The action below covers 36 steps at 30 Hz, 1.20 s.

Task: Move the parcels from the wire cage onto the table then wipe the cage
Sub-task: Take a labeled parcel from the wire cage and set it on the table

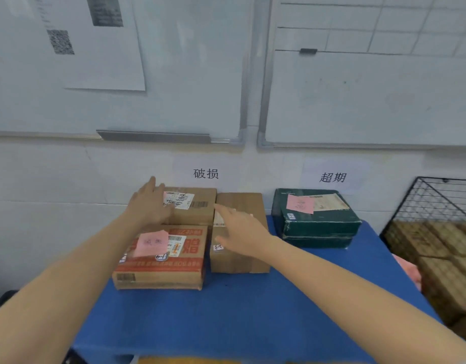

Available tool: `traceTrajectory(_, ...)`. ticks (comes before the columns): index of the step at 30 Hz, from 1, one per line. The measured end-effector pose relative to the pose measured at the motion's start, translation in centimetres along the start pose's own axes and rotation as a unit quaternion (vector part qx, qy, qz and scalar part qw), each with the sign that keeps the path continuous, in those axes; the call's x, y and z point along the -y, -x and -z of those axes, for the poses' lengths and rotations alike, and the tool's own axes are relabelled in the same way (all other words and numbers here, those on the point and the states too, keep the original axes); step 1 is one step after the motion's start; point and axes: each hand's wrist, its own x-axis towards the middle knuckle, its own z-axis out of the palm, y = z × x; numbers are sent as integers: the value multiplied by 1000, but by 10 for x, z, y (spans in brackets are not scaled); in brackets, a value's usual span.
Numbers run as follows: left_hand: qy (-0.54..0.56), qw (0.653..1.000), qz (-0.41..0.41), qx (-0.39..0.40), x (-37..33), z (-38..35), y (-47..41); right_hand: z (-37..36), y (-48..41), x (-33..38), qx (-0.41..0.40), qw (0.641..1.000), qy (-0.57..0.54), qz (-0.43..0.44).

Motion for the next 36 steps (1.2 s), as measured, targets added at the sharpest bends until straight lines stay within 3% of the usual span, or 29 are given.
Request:
traceTrajectory(12,-11,986,-160,38,-221,9,29,95,128,-118,-87,987,82,-104)
traceTrajectory(21,49,965,-248,74,-447,-11,105,178,301,-240,-101,969,156,-163)
traceTrajectory(27,47,952,-298,51,-595,-18,148,225,417,-311,-143,955,150,-213)
traceTrajectory(36,7,919,-387,78,-757,-61,149,250,515,-423,-103,929,138,-327)
